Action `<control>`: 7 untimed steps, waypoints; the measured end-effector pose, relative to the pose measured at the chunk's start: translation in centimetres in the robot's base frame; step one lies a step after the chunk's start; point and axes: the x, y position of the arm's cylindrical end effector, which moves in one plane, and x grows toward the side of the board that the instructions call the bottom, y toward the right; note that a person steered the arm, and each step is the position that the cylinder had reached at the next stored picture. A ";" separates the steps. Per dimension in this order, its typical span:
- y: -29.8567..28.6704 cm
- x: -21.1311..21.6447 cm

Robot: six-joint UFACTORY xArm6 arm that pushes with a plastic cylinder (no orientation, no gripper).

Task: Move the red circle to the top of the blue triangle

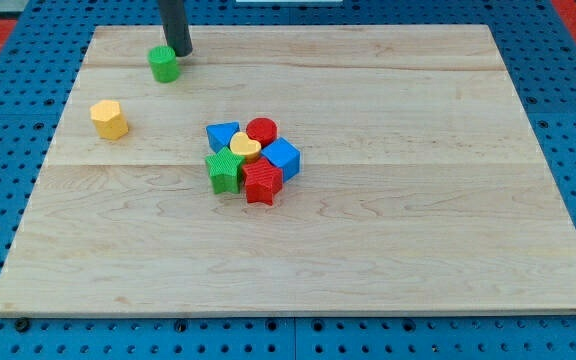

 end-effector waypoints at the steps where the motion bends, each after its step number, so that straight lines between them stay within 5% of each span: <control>1: -0.1 6.7; 2: 3.0 9.3; 3: 14.7 8.7; 4: 18.3 13.6; 6: 10.7 16.1; 7: 10.4 13.5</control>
